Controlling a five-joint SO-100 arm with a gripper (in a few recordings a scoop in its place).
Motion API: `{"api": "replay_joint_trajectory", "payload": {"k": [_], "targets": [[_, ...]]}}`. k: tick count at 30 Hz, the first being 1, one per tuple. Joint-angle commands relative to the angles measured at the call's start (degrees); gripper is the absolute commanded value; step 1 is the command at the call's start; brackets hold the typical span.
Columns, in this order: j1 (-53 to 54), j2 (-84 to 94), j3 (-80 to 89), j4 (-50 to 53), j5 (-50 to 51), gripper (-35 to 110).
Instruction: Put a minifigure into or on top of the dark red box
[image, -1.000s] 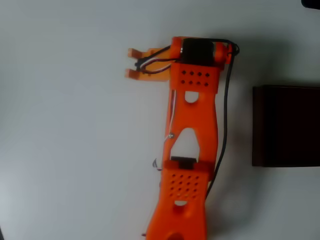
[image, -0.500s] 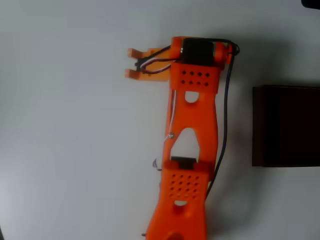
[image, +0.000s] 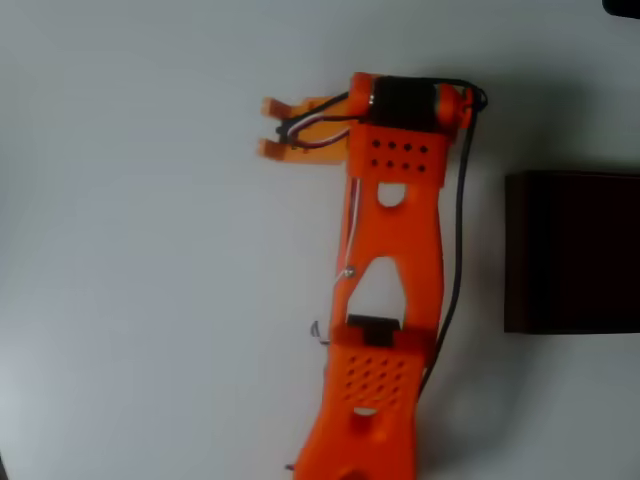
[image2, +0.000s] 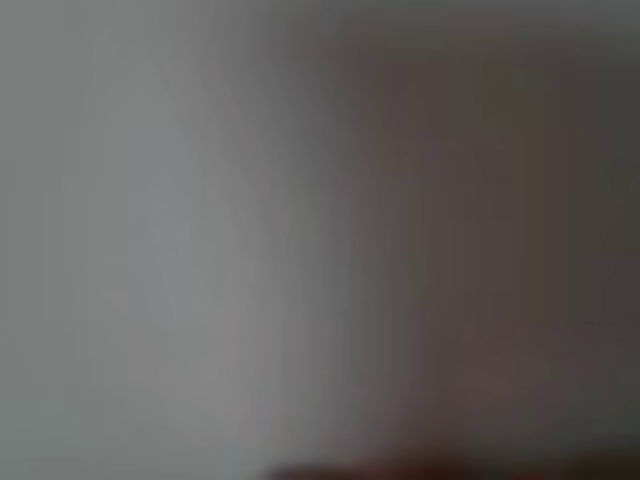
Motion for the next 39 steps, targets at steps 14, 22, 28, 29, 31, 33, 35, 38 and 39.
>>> {"api": "replay_joint_trajectory", "payload": {"k": [14, 22, 28, 29, 31, 33, 35, 38, 39], "targets": [[13.4, 36.6, 28.9, 1.4, -4.1, 0], [24.5, 42.5, 34.9, 1.4, -5.4, 0], [31.4, 40.7, 34.5, 1.4, -2.3, 0], [32.1, 40.3, 34.0, 1.4, -1.8, 0], [33.0, 39.3, 32.6, 1.4, -1.0, 0], [33.3, 37.7, 30.8, 1.4, -0.5, 0], [33.2, 35.0, 28.3, 1.3, 0.1, 0], [33.0, 29.9, 24.2, 1.3, 1.4, 0], [32.9, 28.1, 22.7, 1.3, 1.8, 0]]}}
